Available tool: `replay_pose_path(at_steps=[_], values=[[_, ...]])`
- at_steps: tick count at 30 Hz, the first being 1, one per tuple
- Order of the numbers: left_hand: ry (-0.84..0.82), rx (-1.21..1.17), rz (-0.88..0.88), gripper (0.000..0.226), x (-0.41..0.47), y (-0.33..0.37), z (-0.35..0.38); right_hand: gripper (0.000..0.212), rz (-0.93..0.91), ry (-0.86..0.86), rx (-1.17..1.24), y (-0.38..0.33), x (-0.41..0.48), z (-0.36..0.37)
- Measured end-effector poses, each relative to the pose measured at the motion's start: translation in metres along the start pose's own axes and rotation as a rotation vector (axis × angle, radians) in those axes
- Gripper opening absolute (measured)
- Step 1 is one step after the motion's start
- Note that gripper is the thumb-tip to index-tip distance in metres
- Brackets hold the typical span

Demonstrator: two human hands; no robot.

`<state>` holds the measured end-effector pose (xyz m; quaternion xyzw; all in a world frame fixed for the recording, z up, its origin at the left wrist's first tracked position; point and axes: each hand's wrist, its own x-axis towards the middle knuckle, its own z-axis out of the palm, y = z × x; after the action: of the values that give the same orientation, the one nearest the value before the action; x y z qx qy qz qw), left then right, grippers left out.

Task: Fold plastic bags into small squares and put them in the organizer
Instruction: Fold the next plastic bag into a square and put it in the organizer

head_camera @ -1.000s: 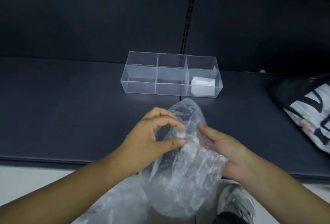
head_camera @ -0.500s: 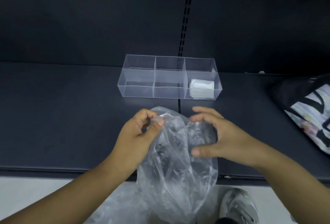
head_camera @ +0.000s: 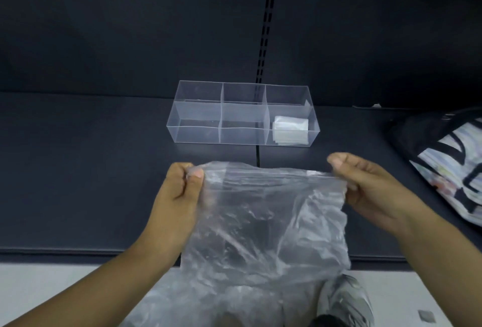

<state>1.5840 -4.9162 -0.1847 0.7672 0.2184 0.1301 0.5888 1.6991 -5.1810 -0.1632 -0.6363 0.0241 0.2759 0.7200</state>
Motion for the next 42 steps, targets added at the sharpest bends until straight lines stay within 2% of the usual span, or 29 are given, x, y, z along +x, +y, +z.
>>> replay_pose_path(at_steps=[1,3,4,6,9,11,14,16,18,21,22,23,24,27,31,36,38,40,42], values=[[0.023,-0.002,0.000,0.022,-0.003,-0.002,0.002,0.042,0.079,-0.021,0.042,-0.001,0.001,-0.003],[0.056,0.009,-0.006,0.023,-0.010,-0.005,0.005,0.074,0.278,-0.195,0.080,0.002,-0.002,-0.002],[0.069,0.022,-0.011,0.023,-0.013,-0.007,0.007,0.080,0.344,-0.291,0.081,0.006,-0.005,0.001],[0.088,0.051,-0.022,0.021,-0.016,-0.012,0.010,0.066,0.397,-0.382,0.055,0.014,-0.007,0.011],[0.106,0.100,-0.042,0.019,-0.019,-0.022,0.010,0.046,0.395,-0.222,-0.007,0.025,-0.005,0.023],[0.133,0.127,-0.114,0.018,-0.018,-0.031,0.008,0.036,0.303,-0.103,-0.067,0.031,-0.002,0.024],[0.209,0.083,-0.280,0.012,-0.007,-0.036,0.003,0.019,0.066,-0.001,-0.327,0.030,0.001,0.026],[0.213,0.082,-0.187,0.024,0.007,-0.026,0.000,0.012,-0.023,-0.041,-0.436,0.027,0.002,0.032],[0.012,0.080,-0.067,0.033,0.020,-0.007,0.000,0.010,-0.050,-0.129,-0.513,0.025,0.004,0.042],[-0.534,0.064,-0.058,0.043,0.029,0.022,0.017,0.011,-0.078,-0.272,-0.550,0.024,0.009,0.064],[-0.638,0.025,-0.080,0.038,0.030,0.027,0.025,0.010,-0.088,-0.311,-0.571,0.023,0.011,0.071],[-0.668,-0.023,-0.102,0.030,0.032,0.029,0.030,0.008,-0.093,-0.342,-0.595,0.022,0.012,0.075],[-0.629,-0.072,-0.138,0.022,0.034,0.031,0.034,0.006,-0.089,-0.363,-0.611,0.021,0.013,0.078],[-0.355,-0.192,-0.294,0.017,0.047,0.024,0.030,0.012,-0.050,-0.327,-0.631,0.017,0.017,0.065],[-0.139,-0.218,-0.419,0.022,0.063,-0.004,0.009,0.012,-0.008,-0.037,-0.604,0.013,0.025,0.015],[-0.014,-0.251,-0.527,0.009,0.064,-0.033,0.003,0.014,-0.050,0.287,-0.535,0.023,0.038,-0.037],[0.029,-0.253,-0.566,0.010,0.066,-0.042,0.001,0.027,-0.033,0.389,-0.494,0.030,0.041,-0.049],[0.048,-0.258,-0.610,0.015,0.067,-0.050,-0.002,0.037,-0.001,0.361,-0.423,0.033,0.037,-0.053],[0.037,-0.276,-0.652,0.024,0.065,-0.055,-0.003,0.039,0.045,0.190,-0.452,0.037,0.031,-0.051]])
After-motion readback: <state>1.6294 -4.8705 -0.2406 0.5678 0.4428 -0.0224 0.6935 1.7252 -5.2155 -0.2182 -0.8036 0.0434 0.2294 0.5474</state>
